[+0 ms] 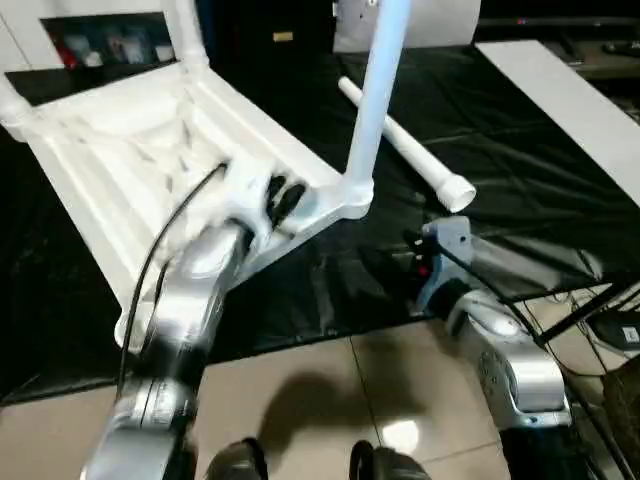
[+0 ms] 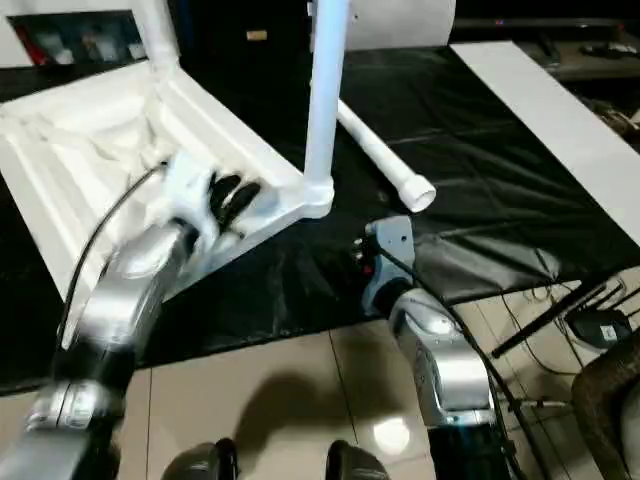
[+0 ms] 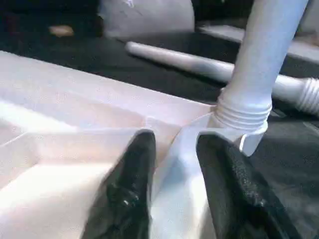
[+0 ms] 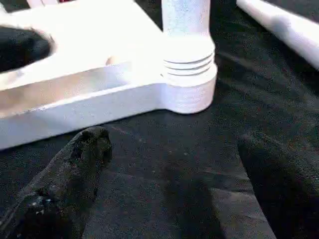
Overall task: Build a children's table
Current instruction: Move table base
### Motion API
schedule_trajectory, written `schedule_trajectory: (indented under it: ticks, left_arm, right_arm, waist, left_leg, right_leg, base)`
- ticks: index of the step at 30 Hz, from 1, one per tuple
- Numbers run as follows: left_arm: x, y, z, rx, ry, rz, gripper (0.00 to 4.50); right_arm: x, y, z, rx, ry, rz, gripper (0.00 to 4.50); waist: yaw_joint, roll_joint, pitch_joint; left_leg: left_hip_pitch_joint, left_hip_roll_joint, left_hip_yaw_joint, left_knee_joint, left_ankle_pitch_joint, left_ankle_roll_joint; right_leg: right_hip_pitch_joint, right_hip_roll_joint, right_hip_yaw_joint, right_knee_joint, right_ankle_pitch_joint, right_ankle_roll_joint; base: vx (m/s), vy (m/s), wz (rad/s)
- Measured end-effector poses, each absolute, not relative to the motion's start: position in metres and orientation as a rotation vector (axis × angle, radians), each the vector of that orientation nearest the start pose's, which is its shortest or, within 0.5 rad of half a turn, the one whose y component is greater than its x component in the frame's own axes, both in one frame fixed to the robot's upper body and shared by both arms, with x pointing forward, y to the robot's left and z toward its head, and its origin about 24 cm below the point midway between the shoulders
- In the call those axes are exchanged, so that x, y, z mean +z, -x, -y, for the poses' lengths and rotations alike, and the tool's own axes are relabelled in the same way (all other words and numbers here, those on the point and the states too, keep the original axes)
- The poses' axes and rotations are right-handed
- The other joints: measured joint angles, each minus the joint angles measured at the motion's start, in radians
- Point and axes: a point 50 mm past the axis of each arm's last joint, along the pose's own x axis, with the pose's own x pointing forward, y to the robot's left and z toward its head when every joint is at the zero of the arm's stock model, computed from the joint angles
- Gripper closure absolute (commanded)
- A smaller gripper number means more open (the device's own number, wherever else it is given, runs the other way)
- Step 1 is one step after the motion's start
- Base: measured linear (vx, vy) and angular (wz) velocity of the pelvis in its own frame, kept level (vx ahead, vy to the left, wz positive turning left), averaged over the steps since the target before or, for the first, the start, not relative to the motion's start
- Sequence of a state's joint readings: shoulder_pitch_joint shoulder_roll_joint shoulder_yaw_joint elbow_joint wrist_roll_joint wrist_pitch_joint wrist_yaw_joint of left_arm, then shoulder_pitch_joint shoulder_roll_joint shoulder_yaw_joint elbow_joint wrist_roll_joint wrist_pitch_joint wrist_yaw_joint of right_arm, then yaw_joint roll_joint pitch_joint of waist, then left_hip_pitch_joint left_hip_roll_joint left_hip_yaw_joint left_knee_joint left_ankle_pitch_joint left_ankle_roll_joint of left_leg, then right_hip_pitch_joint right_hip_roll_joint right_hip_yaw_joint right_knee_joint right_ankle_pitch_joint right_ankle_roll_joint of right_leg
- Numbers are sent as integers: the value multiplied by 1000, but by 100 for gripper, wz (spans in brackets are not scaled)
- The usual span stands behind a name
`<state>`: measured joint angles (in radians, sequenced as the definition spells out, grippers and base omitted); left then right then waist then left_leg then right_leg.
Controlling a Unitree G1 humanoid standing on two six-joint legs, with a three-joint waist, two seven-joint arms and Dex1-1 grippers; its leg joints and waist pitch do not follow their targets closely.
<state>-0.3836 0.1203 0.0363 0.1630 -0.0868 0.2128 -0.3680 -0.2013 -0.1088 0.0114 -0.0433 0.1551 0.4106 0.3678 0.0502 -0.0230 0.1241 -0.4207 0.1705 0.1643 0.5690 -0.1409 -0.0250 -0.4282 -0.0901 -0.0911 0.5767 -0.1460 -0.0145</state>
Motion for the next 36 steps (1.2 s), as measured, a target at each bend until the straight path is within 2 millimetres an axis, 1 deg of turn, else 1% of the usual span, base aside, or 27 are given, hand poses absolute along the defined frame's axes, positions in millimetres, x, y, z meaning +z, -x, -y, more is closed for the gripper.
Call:
schedule_trajectory:
  ticks: [1, 2, 3, 4, 5, 6, 7, 8, 9, 10, 11, 12, 13, 14, 15, 16, 17, 19, 20, 23, 24, 27, 31, 32, 34, 35, 36]
  left_arm:
    - [90, -315, -139, -396, -25, -5, 270]
    - [88, -308, -141, -366, -21, -4, 270]
    - [86, -304, -142, -342, -14, -9, 270]
    - [84, -298, -144, -309, -7, -20, 270]
    - [80, -290, -147, -266, -4, -37, 270]
    - [78, -287, -147, -243, -4, -55, 270]
    - [77, -284, -147, -218, 0, -67, 270]
    - [77, -281, -146, -184, 6, -75, 270]
    - [77, -278, -146, -164, 13, -78, 270]
    - [77, -276, -148, -147, 5, -85, 270]
    - [79, -276, -148, -138, -4, -82, 270]
    - [82, -276, -149, -133, -13, -73, 270]
    - [84, -276, -148, -134, -18, -67, 270]
    - [84, -274, -150, -129, -18, -73, 270]
    - [84, -272, -153, -122, -25, -80, 270]
    - [84, -270, -156, -119, -36, -84, 270]
    - [86, -269, -159, -112, -46, -84, 270]
    - [88, -266, -162, -108, -72, -88, 270]
    - [90, -266, -163, -107, -97, -88, 270]
    - [90, -268, -171, -71, -194, -113, 270]
    - [91, -271, -175, -37, -221, -118, 254]
    - [98, -277, -200, 102, -298, -131, 254]
    - [96, -278, -223, 193, -363, -175, 254]
    - [94, -277, -230, 215, -377, -197, 254]
    - [91, -276, -238, 238, -398, -230, 254]
    - [89, -276, -241, 248, -409, -251, 233]
    - [87, -276, -243, 253, -416, -266, 233]
  right_arm:
    - [65, -283, 133, 443, -50, -173, 0]
    - [65, -282, 132, 441, -36, -174, 0]
    - [65, -282, 130, 454, -20, -174, 0]
    - [66, -280, 126, 470, 3, -171, 0]
    - [65, -277, 123, 483, 20, -169, 0]
    - [64, -275, 123, 486, 27, -173, 0]
    - [63, -273, 124, 484, 27, -177, 0]
    - [63, -272, 126, 475, 30, -186, 0]
    - [62, -271, 127, 469, 29, -198, 0]
    - [61, -270, 127, 467, 16, -210, 0]
    - [62, -268, 127, 464, -5, -224, 0]
    - [62, -267, 127, 465, -19, -234, 0]
    - [60, -264, 129, 467, -29, -250, 0]
    - [55, -261, 128, 476, -37, -275, 0]
    - [55, -261, 125, 489, -43, -272, 0]
    - [56, -261, 123, 499, -46, -262, 0]
    - [57, -260, 122, 502, -47, -248, 0]
    - [58, -261, 122, 494, -48, -239, 0]
    - [58, -261, 123, 490, -52, -237, 0]
    - [58, -261, 125, 472, -64, -242, 0]
    - [57, -261, 126, 476, -59, -249, 0]
    - [57, -261, 127, 505, -23, -267, 0]
    - [57, -265, 128, 527, 28, -279, 0]
    - [58, -265, 128, 529, 34, -277, 0]
    - [57, -265, 128, 535, 45, -281, 0]
    - [57, -266, 127, 541, 57, -284, 0]
    - [57, -267, 126, 545, 67, -286, 0]
  waist:
    - [-1, 0, 0]
    - [-2, 4, 1]
    - [-4, 5, 2]
    - [-8, 8, 3]
    - [-9, 7, 3]
    - [-9, 3, 4]
    - [-7, -4, 4]
    - [7, -14, 7]
    - [17, -15, 8]
    - [32, -17, 8]
    - [41, -17, 8]
    - [48, -11, 5]
    - [45, -8, 5]
    - [37, -6, 2]
    - [33, -4, 1]
    - [27, -4, 1]
    - [22, -5, 0]
    - [12, -6, -1]
    - [6, -7, -1]
    - [-6, -7, -1]
    - [-10, -7, -1]
    - [-19, -6, -1]
    - [-20, -5, -2]
    - [-18, -6, -3]
    - [-16, -7, -3]
    - [-13, -7, -5]
    - [-12, -8, -6]
  left_leg:
    - [-7, 0, -12, 4, 3, 4]
    - [-16, 1, -33, 11, 4, 5]
    - [-19, 1, -49, 18, 2, 2]
    - [-21, 0, -70, 20, 2, -4]
    - [-20, -7, -95, 20, 6, -12]
    - [-18, -16, -111, 19, 9, -19]
    - [-18, -25, -120, 17, 8, -22]
    - [-15, -32, -113, 25, -5, -32]
    - [-11, -29, -98, 49, -39, -20]
    - [-6, -26, -95, 88, -46, -12]
    - [18, -27, -87, 107, -49, -7]
    - [39, -25, -82, 85, -67, -4]
    - [44, -23, -71, 64, -71, -27]
    - [52, -17, -54, 55, -65, -18]
    - [52, -18, -50, 56, -65, -15]
    - [51, -18, -48, 57, -68, -18]
    - [51, -18, -44, 57, -68, -18]
    - [53, -18, -38, 57, -68, -19]
    - [54, -18, -35, 56, -68, -19]
    - [54, -17, -34, 51, -67, -21]
    - [54, -16, -34, 51, -67, -21]
    - [54, -14, -35, 47, -66, -22]
    - [53, -14, -35, 46, -64, -26]
    - [51, -13, -35, 46, -63, -27]
    - [50, -13, -35, 46, -63, -27]
    - [49, -13, -35, 46, -63, -27]
    - [48, -13, -35, 46, -63, -27]
  right_leg:
    - [4, -3, -17, -1, -2, 0]
    - [13, -4, -37, 0, -5, -4]
    - [19, -2, -48, 2, -9, -7]
    - [28, 0, -61, 7, -15, -14]
    - [34, 10, -61, 28, -35, -42]
    - [36, 14, -55, 40, -48, -57]
    - [39, 12, -50, 49, -55, -43]
    - [42, -7, -62, 51, -65, -7]
    - [42, -11, -63, 49, -65, -5]
    - [50, -11, -51, 49, -65, -4]
    - [48, -11, -40, 47, -65, -2]
    - [45, -11, -38, 46, -62, 3]
    - [44, -11, -35, 39, -57, 4]
    - [45, 1, -19, 26, -48, -11]
    - [46, 4, -11, 23, -40, -25]
    - [46, 6, -4, 21, -37, -28]
    - [47, 5, -2, 17, -33, -28]
    - [48, 2, -1, 17, -32, -22]
    - [47, 0, 0, 17, -35, -10]
    - [45, 0, -1, 17, -36, 2]
    - [45, 0, -2, 17, -35, 3]
    - [44, 1, -4, 18, -34, 4]
    - [42, 1, -4, 18, -33, 6]
    - [40, 1, -4, 19, -30, 5]
    - [39, 1, -4, 19, -27, 4]
    - [39, 1, -4, 20, -24, -1]
    - [38, 1, -4, 20, -24, -1]
  base:
    - [-15, -27, 49]
    - [9, -41, 55]
    - [9, -41, 55]
    - [-28, -61, 46]
    - [-27, -83, 55]
    - [-27, -83, 55]
    - [-18, -108, 74]
    - [-42, -109, 72]
    - [-42, -109, 72]
    - [-41, -67, 28]
    - [0, 0, 0]
    - [0, 0, 0]
    - [0, 0, 0]
    - [-51, 57, 14]
    - [-51, 57, 14]
    - [-42, 77, -2]
    - [-39, 62, -1]
    - [-19, 31, -1]
    - [0, 0, 0]
    - [0, 0, 0]
    - [0, 0, 0]
    - [0, 0, 0]
    - [0, 0, 0]
    - [0, 0, 0]
    - [0, 0, 0]
    - [53, 0, 3]
    - [53, 0, 3]
